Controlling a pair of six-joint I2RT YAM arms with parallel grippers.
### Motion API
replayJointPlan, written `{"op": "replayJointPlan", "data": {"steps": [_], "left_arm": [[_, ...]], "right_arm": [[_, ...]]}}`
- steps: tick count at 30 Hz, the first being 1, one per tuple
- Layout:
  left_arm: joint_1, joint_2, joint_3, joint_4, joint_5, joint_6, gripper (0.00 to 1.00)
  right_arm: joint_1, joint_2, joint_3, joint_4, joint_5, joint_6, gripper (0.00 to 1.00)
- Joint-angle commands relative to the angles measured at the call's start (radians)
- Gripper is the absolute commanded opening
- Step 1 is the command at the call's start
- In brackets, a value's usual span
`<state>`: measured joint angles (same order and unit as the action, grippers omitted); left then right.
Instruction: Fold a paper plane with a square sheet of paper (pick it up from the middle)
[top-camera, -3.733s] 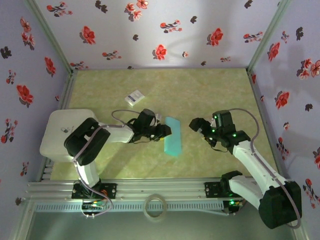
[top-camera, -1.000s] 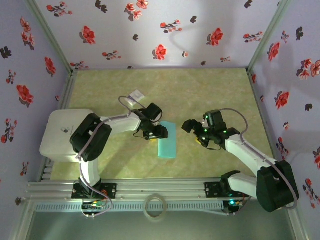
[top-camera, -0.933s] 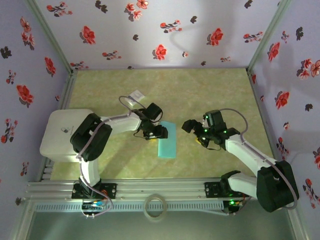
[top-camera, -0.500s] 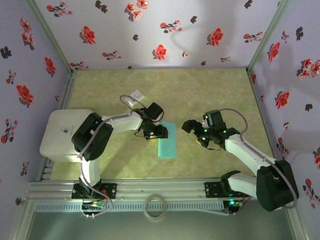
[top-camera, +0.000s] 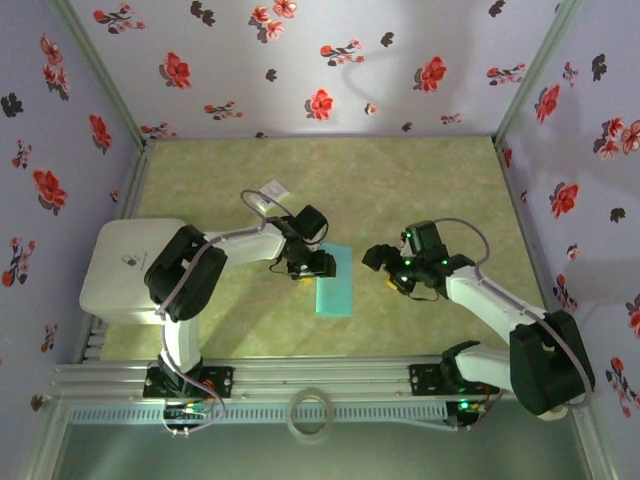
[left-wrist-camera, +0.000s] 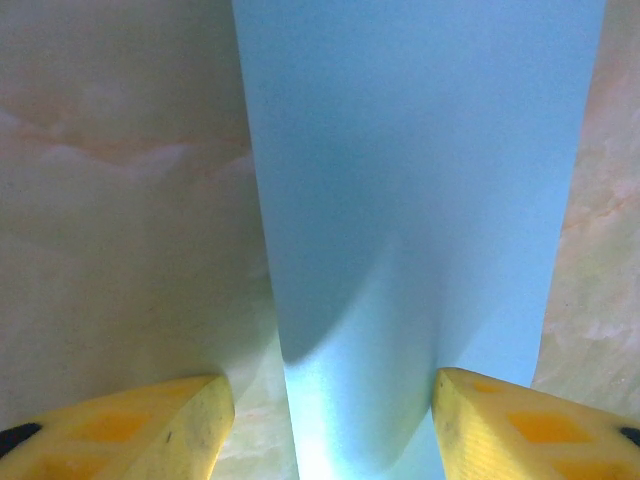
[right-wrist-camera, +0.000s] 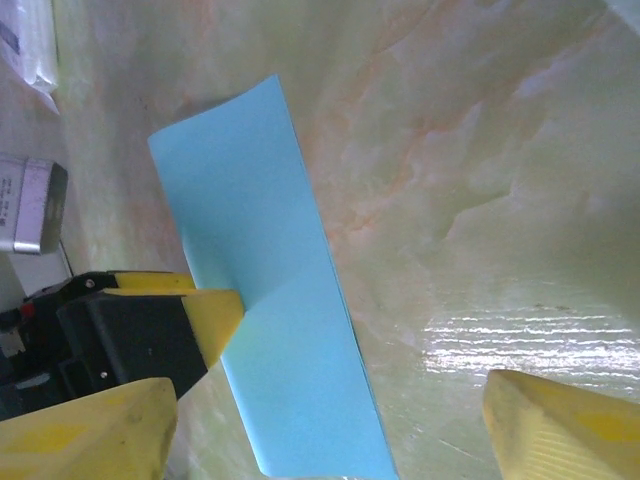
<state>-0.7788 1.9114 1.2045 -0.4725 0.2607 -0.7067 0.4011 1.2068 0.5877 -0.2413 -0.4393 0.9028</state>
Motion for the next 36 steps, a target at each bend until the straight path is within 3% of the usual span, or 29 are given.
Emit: {"op": "replayJointPlan", "data": {"steps": [1,3,15,29,36], "left_arm": [[0.013,0.102,-0.042,-0.029,-0.148,0.027,0.59],[0.011,0.105,-0.043,-0.031,-0.147,0.031,0.59],[0.012,0.114,-0.048,-0.024,-0.149,0.034,0.58],[0.012,0.121,-0.057,-0.017,-0.15,0.037,0.58],[0.012,0.12,-0.061,-0.012,-0.15,0.036,0.58]], "right_arm": [[0.02,0.039,0.004,0.023,-0.021,-0.007,0.64],[0.032,0.07,0.019,0.02,-0.019,-0.01,0.49],[0.118,0.224,0.07,0.135,0.009,0.02,0.01],[0.169,0.435,0.165,0.226,-0.043,0.035,0.0],[0.182,0.495,0.157,0.162,-0.002,-0.013,0.0]]}}
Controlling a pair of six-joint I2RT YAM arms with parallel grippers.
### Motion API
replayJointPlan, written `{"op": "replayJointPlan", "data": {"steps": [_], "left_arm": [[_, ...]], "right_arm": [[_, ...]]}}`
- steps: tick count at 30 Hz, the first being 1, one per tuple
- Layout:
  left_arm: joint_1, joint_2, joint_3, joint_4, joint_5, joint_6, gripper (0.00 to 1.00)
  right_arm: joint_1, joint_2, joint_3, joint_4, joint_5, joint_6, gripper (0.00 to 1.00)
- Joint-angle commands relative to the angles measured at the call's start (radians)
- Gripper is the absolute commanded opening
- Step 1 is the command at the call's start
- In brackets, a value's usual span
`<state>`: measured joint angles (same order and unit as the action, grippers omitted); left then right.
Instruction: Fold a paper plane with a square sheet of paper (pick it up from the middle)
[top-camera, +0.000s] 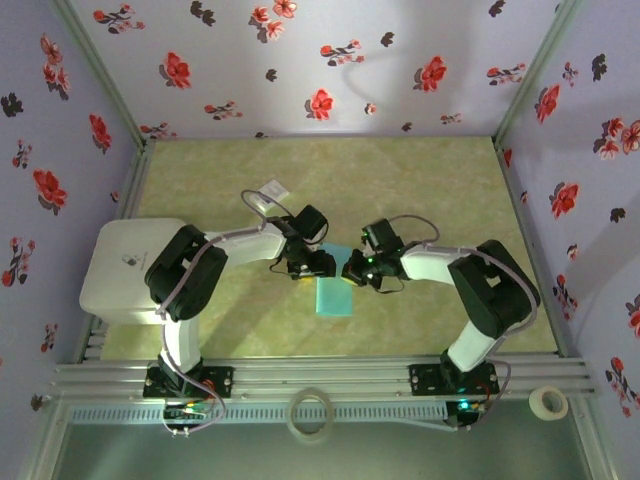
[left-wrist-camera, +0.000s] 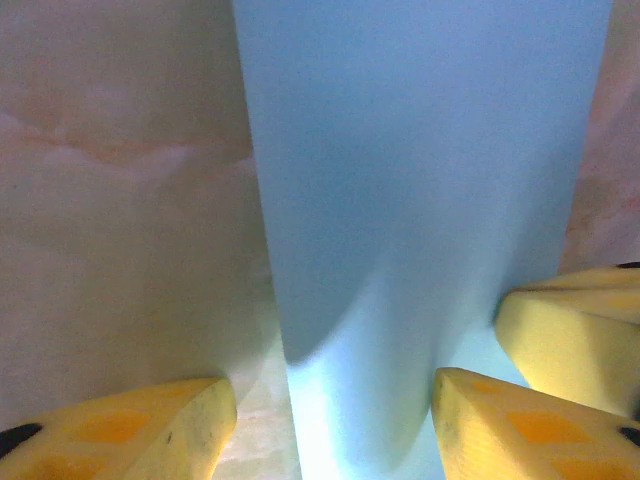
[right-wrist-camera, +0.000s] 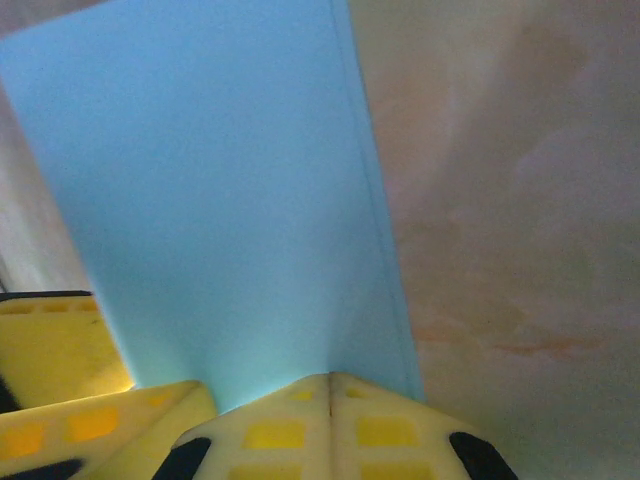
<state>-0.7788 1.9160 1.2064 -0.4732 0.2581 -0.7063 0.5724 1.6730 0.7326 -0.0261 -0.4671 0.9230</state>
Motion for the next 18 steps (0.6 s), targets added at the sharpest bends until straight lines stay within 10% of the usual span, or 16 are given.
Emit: {"op": "replayJointPlan", "data": {"steps": [1,18], "left_arm": [[0.012,0.114,-0.061,-0.009,-0.146,0.035,0.58],[0.017,-0.246,-0.146,0.095,-0.169,-0.047,0.65]], "right_arm": [[0.012,0.035,0.007,-0.078,0.045,-0.049,0.0],[0.006,0.077,0.089,-0.296,0.171,-0.42,0.0]]}}
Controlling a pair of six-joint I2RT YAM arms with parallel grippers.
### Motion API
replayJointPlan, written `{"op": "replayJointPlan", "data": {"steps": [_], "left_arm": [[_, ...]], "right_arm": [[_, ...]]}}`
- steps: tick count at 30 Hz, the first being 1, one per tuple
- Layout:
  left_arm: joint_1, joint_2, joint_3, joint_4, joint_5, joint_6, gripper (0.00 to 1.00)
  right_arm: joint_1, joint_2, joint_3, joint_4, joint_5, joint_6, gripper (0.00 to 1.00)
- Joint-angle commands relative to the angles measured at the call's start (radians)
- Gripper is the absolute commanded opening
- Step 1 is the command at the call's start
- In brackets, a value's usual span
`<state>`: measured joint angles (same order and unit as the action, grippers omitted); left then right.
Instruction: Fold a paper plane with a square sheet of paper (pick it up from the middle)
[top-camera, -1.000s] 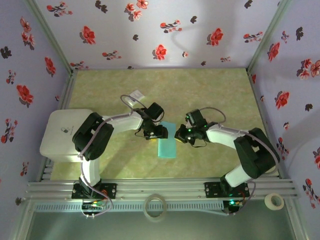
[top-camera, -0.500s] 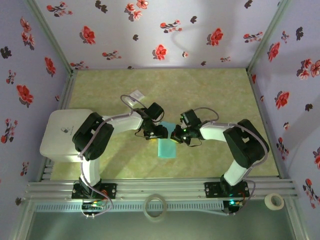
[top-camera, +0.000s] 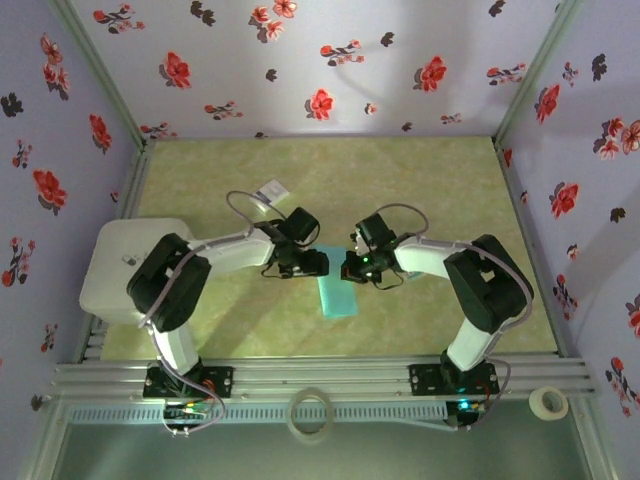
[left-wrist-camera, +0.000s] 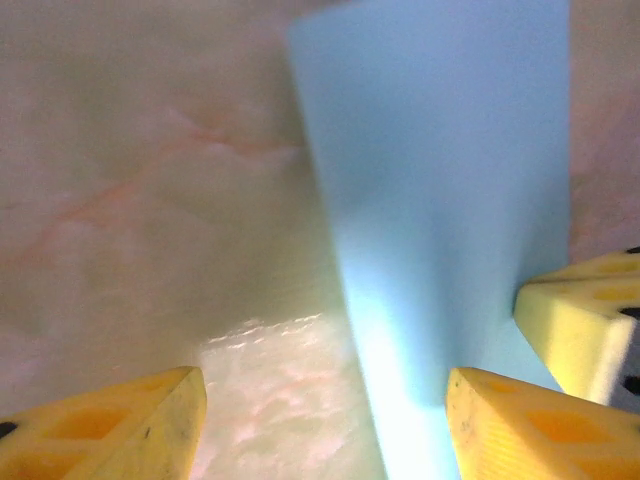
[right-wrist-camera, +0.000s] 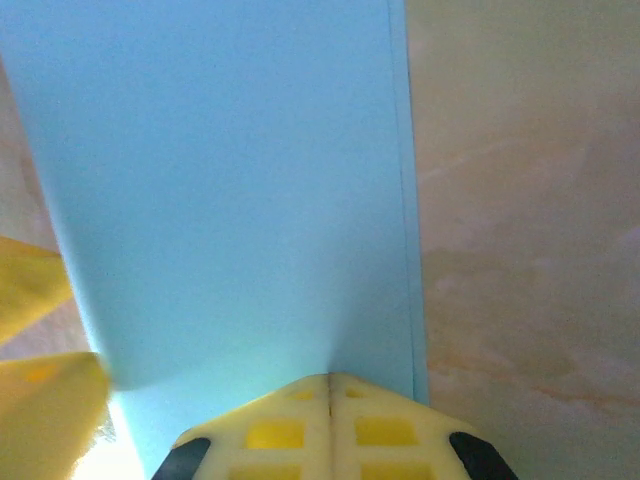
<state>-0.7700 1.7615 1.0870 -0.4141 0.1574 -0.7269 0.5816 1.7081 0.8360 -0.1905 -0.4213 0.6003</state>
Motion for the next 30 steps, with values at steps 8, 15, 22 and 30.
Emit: {"op": "replayJointPlan", "data": {"steps": [8,15,22,30], "left_arm": [[0.038,-0.244,-0.181,0.238,-0.012,-0.08,0.5],[0.061,-0.256,-0.249,0.387,0.083,-0.126,0.33],[0.066,-0.212,-0.245,0.377,0.123,-0.135,0.45],[0.062,-0.106,-0.21,0.37,0.189,-0.146,0.54]], "right_arm": [[-0.01,0.025,-0.039,-0.093,0.112,-0.113,0.0],[-0.023,0.049,-0.032,-0.096,0.069,-0.094,0.0],[-0.04,0.043,-0.046,-0.084,0.048,-0.077,0.0],[-0.049,0.036,-0.061,-0.062,0.026,-0.05,0.0]]}}
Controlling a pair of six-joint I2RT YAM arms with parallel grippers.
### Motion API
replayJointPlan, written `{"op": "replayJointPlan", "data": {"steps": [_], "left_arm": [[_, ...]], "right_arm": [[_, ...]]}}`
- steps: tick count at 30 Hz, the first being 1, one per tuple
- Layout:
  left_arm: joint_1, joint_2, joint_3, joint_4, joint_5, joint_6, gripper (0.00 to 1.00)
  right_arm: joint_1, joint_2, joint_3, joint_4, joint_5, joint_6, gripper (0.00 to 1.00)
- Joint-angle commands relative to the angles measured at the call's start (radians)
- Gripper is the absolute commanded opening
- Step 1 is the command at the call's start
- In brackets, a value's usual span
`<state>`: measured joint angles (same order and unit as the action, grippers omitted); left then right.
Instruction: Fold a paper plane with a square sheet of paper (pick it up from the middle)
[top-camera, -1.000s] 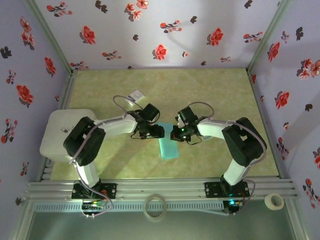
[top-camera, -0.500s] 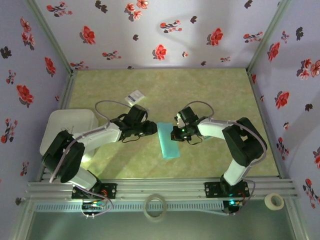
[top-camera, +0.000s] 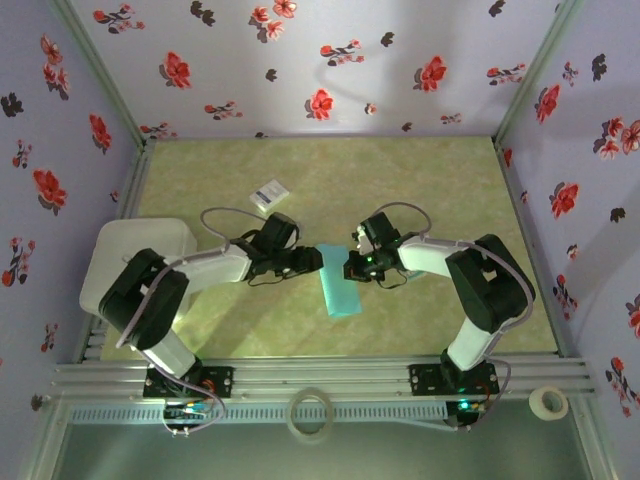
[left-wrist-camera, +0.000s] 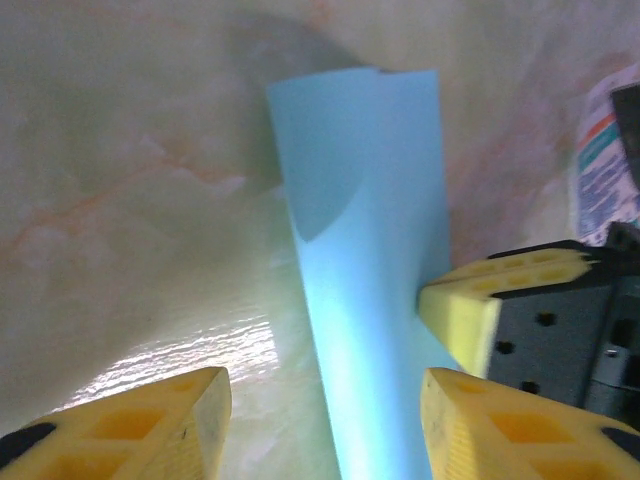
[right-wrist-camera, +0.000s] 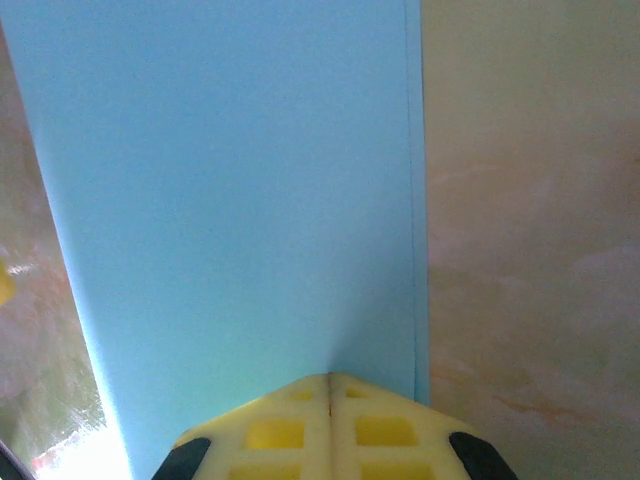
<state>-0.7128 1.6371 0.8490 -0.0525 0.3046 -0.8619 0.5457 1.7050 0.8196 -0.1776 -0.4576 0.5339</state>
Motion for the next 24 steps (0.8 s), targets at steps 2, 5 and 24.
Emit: {"op": "replayJointPlan", "data": {"steps": [2,5,24], "left_arm": [[0.002,0.026,0.031,0.015,0.052,-0.012,0.53],[-0.001,0.023,0.033,0.027,0.056,-0.013,0.52],[-0.028,0.13,0.125,-0.092,0.062,0.012,0.57]], "right_arm": [[-0.015,0.04,-0.052,-0.061,0.057,0.03,0.0],[-0.015,0.049,-0.056,-0.054,0.054,0.048,0.0],[-0.015,0.039,-0.094,0.042,0.025,0.191,0.0]]}}
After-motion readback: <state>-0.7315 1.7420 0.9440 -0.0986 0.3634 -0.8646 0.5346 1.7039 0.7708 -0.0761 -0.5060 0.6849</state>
